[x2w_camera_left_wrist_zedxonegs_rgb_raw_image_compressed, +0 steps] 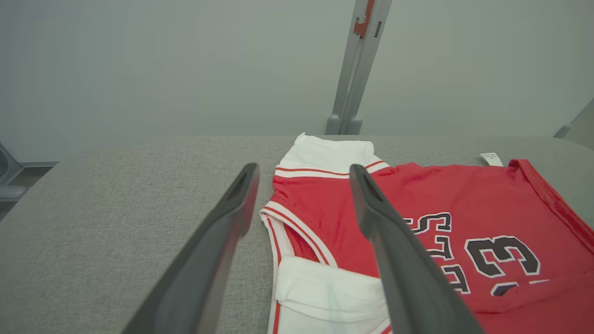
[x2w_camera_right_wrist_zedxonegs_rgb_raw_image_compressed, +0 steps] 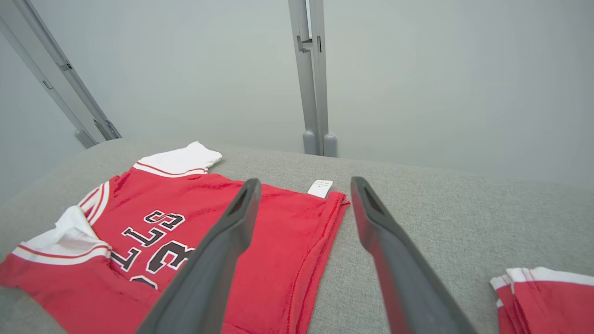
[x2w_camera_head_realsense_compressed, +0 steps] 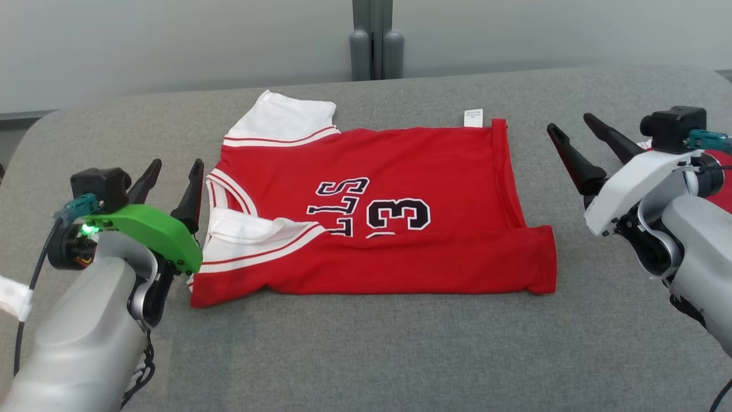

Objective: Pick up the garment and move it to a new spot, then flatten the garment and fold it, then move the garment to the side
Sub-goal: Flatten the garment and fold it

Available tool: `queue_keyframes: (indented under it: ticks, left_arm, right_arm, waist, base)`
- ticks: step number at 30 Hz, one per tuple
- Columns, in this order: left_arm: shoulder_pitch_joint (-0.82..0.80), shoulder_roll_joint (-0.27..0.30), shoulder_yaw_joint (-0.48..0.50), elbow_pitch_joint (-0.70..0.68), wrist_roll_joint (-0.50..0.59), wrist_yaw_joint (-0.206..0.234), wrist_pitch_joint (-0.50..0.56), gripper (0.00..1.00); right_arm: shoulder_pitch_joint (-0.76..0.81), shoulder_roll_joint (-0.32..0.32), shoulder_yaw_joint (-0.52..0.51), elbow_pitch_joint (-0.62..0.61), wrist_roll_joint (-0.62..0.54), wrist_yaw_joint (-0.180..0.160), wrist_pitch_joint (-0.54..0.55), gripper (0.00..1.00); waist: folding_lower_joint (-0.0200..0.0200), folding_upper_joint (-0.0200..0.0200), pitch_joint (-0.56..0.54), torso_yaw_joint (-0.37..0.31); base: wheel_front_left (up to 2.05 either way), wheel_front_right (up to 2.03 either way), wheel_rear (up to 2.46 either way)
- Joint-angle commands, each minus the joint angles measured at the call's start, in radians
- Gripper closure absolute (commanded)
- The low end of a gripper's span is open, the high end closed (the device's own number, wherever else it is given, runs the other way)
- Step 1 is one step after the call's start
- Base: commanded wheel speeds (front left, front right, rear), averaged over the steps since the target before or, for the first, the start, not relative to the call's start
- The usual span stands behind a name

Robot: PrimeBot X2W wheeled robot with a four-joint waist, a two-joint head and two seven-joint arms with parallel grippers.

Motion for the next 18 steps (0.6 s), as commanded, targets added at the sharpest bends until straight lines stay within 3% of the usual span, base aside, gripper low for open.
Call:
queue_keyframes:
  ticks: [1,3,5,9,13,18]
  left_arm:
    - [0.030,-0.003,0.020,-0.020,0.011,0.016,-0.021,0.00]
    - [0.075,-0.021,0.078,-0.072,0.005,0.034,-0.036,0.00]
    - [0.138,-0.023,0.195,-0.191,0.072,0.074,-0.038,0.00]
    - [0.337,-0.100,0.384,-0.395,0.202,0.116,-0.035,0.00]
    - [0.509,-0.178,0.493,-0.514,0.342,0.105,-0.035,0.00]
    - [0.635,-0.258,0.582,-0.539,0.433,0.072,-0.036,0.00]
  right_arm:
    - [0.076,0.008,-0.069,-0.019,-0.046,0.000,-0.002,0.00]
    - [0.155,0.035,-0.224,-0.076,-0.130,0.000,-0.002,0.00]
    - [0.264,0.076,-0.378,-0.151,-0.237,0.000,-0.003,0.00]
    - [0.450,0.174,-0.595,-0.279,-0.423,0.000,-0.003,0.00]
    - [0.592,0.277,-0.725,-0.384,-0.554,0.000,-0.003,0.00]
    - [0.702,0.364,-0.786,-0.463,-0.632,0.000,-0.003,0.00]
  waist:
    - [0.0000,0.0000,-0.043,0.019]
    - [0.0000,0.0000,-0.064,0.022]
    - [0.0000,0.0000,-0.086,0.023]
    - [0.0000,0.0000,-0.107,0.016]
    - [0.0000,0.0000,-0.121,0.001]
    - [0.0000,0.0000,-0.130,-0.017]
  base:
    - [0.00,0.00,0.00]
    - [0.00,0.00,0.00]
    - [0.00,0.00,0.00]
    - [0.00,0.00,0.00]
    - [0.00,0.00,0.00]
    - [0.00,0.00,0.00]
